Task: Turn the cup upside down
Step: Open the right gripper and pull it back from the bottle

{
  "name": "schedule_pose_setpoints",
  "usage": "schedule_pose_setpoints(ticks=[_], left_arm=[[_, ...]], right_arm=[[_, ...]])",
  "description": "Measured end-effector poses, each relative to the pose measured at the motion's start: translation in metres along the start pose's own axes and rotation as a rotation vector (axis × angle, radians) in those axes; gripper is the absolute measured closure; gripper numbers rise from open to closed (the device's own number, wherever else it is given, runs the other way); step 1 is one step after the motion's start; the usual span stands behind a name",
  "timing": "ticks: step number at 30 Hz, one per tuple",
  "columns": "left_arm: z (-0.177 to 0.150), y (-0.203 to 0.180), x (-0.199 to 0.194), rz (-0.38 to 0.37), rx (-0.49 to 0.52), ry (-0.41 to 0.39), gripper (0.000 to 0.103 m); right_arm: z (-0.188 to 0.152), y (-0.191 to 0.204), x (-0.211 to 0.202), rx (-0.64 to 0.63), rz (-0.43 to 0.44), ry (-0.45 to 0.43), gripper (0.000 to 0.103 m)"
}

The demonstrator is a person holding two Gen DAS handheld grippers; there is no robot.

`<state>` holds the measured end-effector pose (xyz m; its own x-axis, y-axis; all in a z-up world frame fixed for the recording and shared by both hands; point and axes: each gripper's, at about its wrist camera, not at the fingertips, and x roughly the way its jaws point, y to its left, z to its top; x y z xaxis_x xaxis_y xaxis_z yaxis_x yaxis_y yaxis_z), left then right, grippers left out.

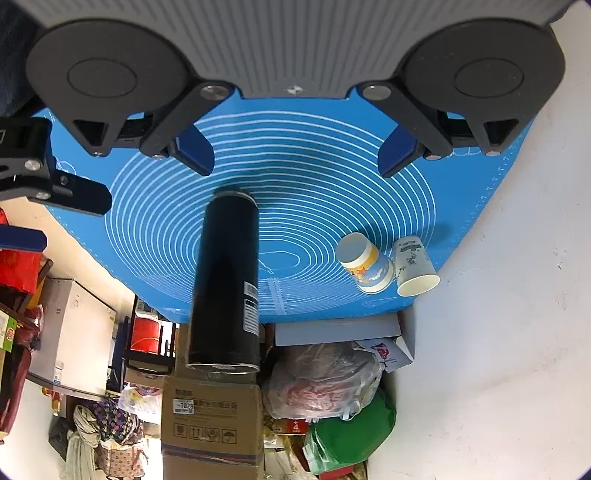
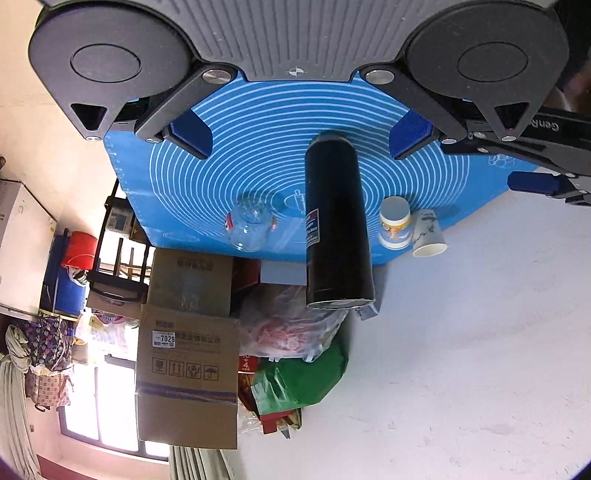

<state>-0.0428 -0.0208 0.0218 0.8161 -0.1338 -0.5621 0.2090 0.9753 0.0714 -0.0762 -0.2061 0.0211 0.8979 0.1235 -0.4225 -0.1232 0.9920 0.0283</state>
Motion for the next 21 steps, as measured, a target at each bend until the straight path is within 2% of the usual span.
schedule_pose_setpoints(ticks=[21], left_arm=[[-0.005,-0.012,-0.014,-0.005,0.021,-0.014,0.008]], right_arm=[[-0.008,0.001,-0.029,-0.006,-0.015,-0.009,0.0]])
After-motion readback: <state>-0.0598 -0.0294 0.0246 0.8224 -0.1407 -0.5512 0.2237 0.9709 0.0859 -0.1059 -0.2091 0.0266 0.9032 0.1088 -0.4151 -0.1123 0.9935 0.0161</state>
